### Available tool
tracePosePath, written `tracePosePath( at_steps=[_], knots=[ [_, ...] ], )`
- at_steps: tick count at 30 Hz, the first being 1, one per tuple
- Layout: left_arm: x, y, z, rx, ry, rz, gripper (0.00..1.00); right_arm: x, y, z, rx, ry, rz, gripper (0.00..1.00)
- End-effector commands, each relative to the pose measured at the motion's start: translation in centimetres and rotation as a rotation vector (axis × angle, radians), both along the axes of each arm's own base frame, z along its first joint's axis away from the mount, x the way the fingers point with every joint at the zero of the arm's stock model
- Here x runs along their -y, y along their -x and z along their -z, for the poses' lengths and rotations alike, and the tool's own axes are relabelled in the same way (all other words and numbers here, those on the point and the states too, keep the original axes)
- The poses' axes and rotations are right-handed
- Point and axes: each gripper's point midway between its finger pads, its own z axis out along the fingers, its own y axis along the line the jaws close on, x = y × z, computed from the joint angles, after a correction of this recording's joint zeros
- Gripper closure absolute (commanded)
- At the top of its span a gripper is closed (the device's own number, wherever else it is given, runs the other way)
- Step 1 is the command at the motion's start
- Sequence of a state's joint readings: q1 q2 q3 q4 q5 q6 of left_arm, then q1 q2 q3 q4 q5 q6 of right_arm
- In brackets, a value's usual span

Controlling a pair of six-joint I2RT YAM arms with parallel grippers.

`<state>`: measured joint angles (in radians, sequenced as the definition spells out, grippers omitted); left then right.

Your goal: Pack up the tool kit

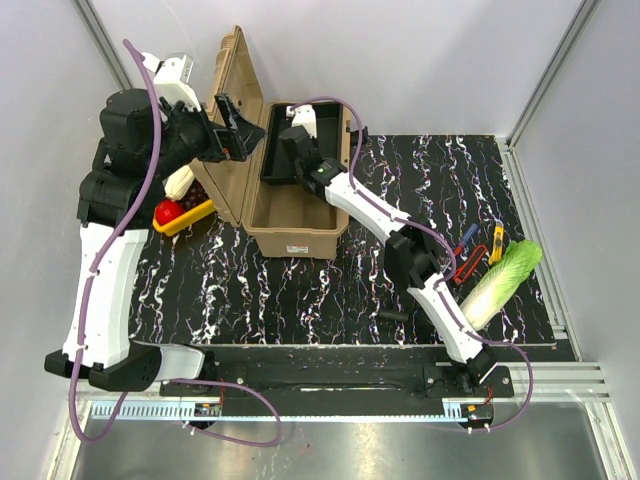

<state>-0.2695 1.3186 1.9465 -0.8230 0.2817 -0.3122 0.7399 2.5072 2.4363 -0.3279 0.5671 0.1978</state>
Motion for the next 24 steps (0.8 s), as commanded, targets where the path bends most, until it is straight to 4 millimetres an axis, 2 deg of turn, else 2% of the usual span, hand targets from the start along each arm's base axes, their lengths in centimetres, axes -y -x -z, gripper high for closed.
tracePosePath(
  at_steps=[1,11,15,20,22,24],
  knots=[
    [-0.4,0.7,-2.7,0.072,0.026,-0.015,0.01,1.5,0.7,-15.3,0.282,-0.175,0.077,1.0],
    [-0.4,1.0,-3.0,0.077,0.033,-0.01,0.01,4.7,2.6,-22.4,0.377,-0.176,0.124,1.0],
    [-0.3,1.1,-3.1,0.079,0.032,-0.007,0.01,6.9,3.2,-23.9,0.394,-0.128,0.16,1.0],
    [-0.3,1.0,-2.8,0.071,0.03,-0.005,0.01,13.0,3.1,-24.7,0.4,-0.111,0.257,1.0],
    [-0.3,1.0,-2.7,0.069,0.029,-0.007,0.01,16.5,3.2,-24.9,0.401,-0.117,0.31,1.0],
    [-0.2,1.0,-2.7,0.07,0.03,-0.004,0.01,20.2,3.1,-23.8,0.385,-0.113,0.366,1.0]
  ],
)
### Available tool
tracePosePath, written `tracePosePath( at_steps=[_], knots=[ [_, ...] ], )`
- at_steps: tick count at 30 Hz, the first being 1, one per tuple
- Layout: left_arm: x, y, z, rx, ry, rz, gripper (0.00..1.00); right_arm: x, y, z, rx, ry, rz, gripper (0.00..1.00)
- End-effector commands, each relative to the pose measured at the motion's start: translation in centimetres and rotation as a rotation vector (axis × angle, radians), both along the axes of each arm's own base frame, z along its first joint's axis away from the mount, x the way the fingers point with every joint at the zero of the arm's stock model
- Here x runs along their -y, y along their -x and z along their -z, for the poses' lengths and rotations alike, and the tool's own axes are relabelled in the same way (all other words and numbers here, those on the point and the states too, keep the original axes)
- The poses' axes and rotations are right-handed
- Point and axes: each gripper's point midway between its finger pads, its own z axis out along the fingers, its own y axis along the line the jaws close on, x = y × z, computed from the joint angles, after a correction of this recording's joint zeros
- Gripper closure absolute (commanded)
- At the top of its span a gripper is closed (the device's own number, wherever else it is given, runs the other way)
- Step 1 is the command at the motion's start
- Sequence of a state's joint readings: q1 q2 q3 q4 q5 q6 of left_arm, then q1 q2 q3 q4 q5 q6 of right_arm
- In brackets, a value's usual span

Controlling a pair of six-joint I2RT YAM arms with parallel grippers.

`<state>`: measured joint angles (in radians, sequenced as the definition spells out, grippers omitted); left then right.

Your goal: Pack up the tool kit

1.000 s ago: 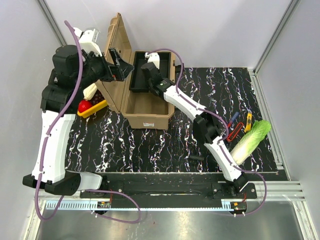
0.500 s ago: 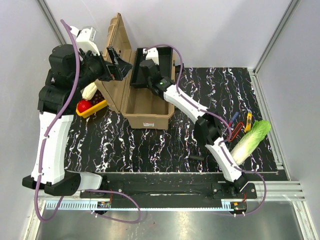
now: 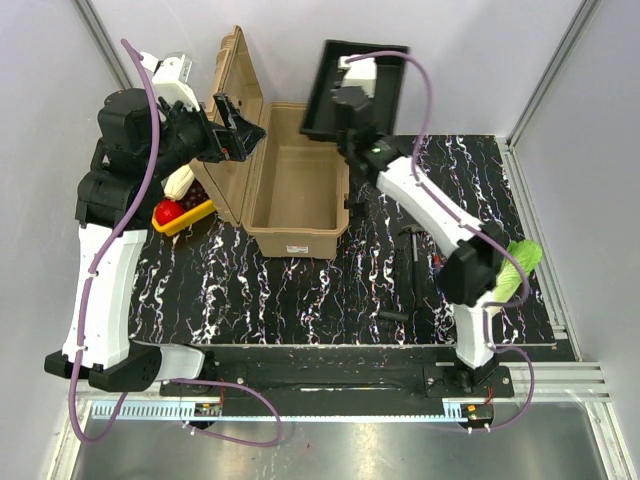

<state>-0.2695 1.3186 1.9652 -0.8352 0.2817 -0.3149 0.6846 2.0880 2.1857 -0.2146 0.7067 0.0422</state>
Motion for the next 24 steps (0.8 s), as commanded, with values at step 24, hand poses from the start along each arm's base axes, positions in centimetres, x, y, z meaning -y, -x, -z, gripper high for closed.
tracePosePath(
  at_steps=[24],
  knots=[
    [1.6,-0.9,-1.6,0.024,0.055,0.052,0.01,31.8,-4.0,18.9,-0.219,-0.237,0.415,1.0]
  ],
)
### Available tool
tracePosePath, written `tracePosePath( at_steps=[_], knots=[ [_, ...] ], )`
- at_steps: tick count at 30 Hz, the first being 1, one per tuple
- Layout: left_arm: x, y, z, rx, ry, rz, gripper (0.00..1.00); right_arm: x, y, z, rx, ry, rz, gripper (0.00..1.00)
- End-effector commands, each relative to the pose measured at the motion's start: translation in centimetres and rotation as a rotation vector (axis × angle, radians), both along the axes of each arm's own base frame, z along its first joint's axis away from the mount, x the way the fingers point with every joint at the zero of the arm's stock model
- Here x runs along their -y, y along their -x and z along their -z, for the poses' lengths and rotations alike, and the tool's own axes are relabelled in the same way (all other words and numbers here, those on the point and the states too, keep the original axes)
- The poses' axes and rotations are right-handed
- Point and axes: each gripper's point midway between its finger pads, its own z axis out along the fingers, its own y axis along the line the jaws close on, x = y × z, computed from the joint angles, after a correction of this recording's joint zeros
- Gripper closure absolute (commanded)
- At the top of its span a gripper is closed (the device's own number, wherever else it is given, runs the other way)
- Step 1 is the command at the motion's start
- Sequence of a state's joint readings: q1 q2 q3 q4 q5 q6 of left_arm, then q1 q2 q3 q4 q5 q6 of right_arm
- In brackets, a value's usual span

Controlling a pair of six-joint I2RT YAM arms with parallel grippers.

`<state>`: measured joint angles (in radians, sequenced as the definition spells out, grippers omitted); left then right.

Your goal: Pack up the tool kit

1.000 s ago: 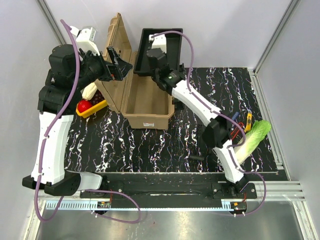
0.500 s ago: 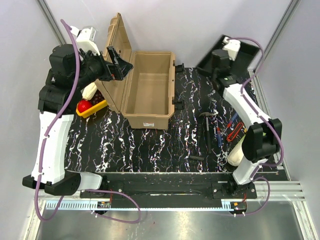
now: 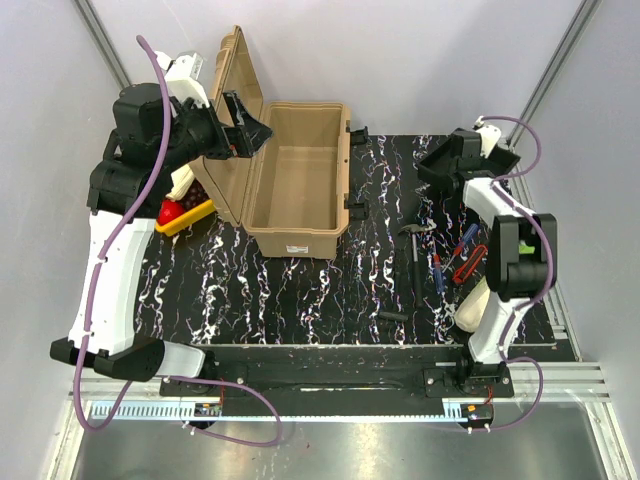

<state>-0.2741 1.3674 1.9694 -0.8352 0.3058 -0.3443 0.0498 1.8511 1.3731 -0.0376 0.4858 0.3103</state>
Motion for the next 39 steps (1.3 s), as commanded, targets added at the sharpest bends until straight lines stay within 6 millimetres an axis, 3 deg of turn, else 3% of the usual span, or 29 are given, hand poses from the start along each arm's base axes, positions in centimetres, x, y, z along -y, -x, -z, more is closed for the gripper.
tracePosePath(
  at_steps=[1,5,11,22,28,31,34,36,39],
  knots=[
    [0.6,0.3,-2.9,0.082,0.04,0.028,0.01,-1.3,-4.6,-0.2,0.114,-0.037,-0.05,1.0],
    [0.7,0.1,-2.7,0.078,0.036,0.03,0.01,-1.5,-6.1,2.7,0.078,-0.028,-0.07,1.0],
    [0.9,-0.3,-2.6,0.073,0.036,0.034,0.01,-1.9,-7.5,3.4,0.024,-0.042,-0.096,1.0],
    [1.0,0.0,-2.6,0.071,0.037,0.045,0.01,-3.3,-5.5,9.1,-0.272,-0.186,-0.095,1.0],
    [0.9,0.4,-2.9,0.075,0.047,0.05,0.01,-3.8,-4.0,10.9,-0.346,-0.229,-0.091,0.87],
    [1.0,0.8,-3.2,0.088,0.043,0.061,0.01,-4.0,-3.7,10.6,-0.369,-0.24,-0.094,0.83],
    [0.5,0.9,-3.2,0.1,0.026,0.046,0.01,-3.6,-3.7,8.7,-0.357,-0.22,-0.087,0.68],
    [0.5,1.1,-3.2,0.101,0.022,0.048,0.01,-3.4,-3.8,7.1,-0.334,-0.208,-0.083,0.48],
    [0.5,1.4,-3.4,0.107,0.023,0.051,0.01,-3.0,-3.6,4.2,-0.291,-0.188,-0.083,0.29]
  ],
)
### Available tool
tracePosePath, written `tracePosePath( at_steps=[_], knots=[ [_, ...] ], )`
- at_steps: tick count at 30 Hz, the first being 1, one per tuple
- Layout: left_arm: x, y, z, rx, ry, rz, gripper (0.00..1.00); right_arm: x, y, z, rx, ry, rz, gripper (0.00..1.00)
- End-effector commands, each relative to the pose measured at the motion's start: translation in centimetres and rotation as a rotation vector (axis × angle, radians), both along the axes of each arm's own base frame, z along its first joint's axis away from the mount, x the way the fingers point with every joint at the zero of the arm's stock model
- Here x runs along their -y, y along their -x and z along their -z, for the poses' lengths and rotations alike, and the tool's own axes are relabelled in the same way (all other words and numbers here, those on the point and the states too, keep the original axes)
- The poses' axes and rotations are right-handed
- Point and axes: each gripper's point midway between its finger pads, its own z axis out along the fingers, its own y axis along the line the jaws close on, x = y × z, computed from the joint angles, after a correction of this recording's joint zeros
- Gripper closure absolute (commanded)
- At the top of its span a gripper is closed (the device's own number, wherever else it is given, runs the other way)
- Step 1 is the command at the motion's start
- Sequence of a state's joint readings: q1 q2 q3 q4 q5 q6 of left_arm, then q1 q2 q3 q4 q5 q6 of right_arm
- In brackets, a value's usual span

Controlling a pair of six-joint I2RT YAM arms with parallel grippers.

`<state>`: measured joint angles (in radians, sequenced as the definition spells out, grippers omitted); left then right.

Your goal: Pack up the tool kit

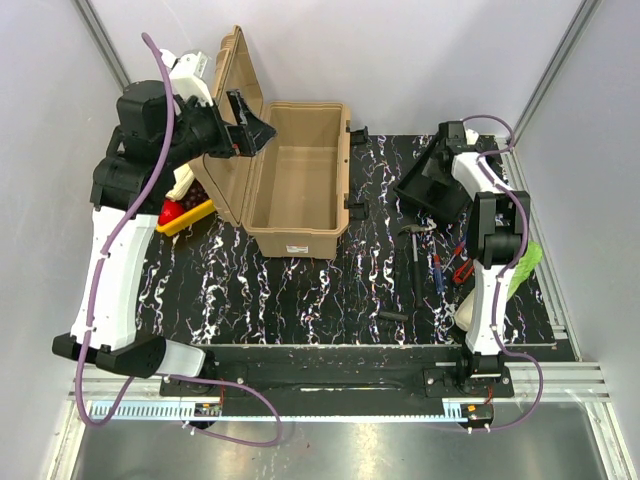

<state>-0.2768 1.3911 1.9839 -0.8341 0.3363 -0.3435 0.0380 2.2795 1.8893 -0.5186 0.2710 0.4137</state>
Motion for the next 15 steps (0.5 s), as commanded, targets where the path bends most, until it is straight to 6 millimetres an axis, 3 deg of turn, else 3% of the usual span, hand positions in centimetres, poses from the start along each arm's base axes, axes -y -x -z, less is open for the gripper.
tracePosePath(
  at_steps=[1,5,8,15],
  knots=[
    [-0.2,1.8,-3.5,0.116,0.021,0.021,0.01,0.5,0.4,-6.8,0.084,0.009,0.007,0.24],
    [-0.2,2.2,-3.8,0.124,0.023,0.028,0.01,0.3,2.0,-9.5,0.097,0.007,-0.007,0.16],
    [-0.2,2.4,-3.9,0.128,0.024,0.032,0.01,-0.7,4.5,-10.7,0.089,-0.034,-0.046,0.15],
    [0.2,2.4,-3.3,0.111,0.024,0.055,0.01,-3.9,13.6,-9.1,-0.002,-0.15,-0.132,0.24]
  ],
)
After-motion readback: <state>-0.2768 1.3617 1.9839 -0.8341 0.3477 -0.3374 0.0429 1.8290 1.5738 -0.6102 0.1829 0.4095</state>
